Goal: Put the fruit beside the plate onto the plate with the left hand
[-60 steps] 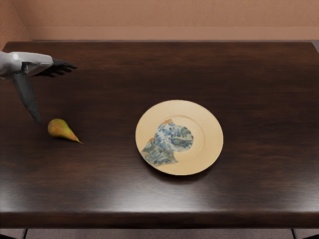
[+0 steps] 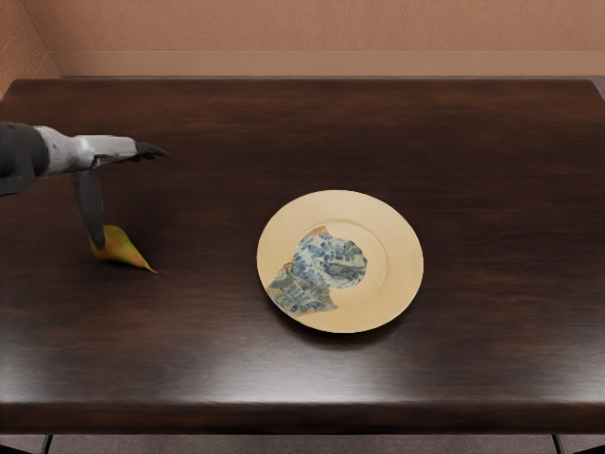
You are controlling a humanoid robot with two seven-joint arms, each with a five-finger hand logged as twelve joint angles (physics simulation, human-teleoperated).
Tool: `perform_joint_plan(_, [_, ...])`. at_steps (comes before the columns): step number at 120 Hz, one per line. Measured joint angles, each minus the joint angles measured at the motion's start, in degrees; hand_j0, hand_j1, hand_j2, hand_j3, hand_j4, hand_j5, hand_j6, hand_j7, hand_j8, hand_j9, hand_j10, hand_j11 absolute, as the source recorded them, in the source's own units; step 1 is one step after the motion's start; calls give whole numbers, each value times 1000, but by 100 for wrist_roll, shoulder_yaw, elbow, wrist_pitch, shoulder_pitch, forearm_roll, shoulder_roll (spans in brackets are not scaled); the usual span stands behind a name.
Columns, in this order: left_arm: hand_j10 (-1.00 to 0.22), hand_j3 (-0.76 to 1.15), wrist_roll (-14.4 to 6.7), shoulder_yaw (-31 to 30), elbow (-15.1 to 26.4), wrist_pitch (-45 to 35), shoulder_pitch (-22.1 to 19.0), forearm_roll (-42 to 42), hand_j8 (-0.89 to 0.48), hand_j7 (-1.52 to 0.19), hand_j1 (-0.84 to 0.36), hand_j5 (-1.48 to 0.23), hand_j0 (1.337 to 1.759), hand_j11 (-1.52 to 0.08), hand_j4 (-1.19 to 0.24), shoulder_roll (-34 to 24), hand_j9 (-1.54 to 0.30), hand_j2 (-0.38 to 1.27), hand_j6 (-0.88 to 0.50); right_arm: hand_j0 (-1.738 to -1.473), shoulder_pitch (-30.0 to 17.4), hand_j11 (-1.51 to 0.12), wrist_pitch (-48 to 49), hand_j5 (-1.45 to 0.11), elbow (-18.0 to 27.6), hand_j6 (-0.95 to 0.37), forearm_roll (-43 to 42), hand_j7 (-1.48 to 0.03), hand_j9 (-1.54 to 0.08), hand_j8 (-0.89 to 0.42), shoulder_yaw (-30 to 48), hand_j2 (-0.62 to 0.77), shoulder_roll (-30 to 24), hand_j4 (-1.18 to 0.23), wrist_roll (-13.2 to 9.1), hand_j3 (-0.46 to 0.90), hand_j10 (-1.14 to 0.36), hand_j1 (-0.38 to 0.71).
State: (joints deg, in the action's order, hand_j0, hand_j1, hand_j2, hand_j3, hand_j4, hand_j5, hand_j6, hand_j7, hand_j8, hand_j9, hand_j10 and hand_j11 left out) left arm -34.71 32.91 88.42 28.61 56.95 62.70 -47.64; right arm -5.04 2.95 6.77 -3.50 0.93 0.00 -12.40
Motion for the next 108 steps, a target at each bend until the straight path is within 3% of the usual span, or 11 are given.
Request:
perform_joint_plan(28, [-29, 0, -26, -554, 0, -599, -4, 856, -31, -33, 321, -33, 1658, -32, -30, 226, -32, 7, -31, -1658, 17, 0, -1, 0, 0, -1, 0, 0, 0, 0, -4, 0, 0, 0, 0, 0, 0, -349])
perform_joint_plan(57, [-31, 0, -29, -1137, -24, -978, -114, 1074, -33, -35, 319, -36, 1658, -35, -32, 349, -35, 7, -34, -1658, 28, 0, -2, 0, 0, 0, 1, 0, 0, 0, -4, 0, 0, 0, 0, 0, 0, -349])
perform_joint_plan(108, [-64, 0, -29, -1472, -113, -1480, -464, 1548, -66, -78, 280, -78, 1658, -77, -65, 477, -77, 14, -67, -1658, 29, 0, 0, 0, 0, 0, -1, 0, 0, 0, -5, 0, 0, 0, -1, 0, 0, -349])
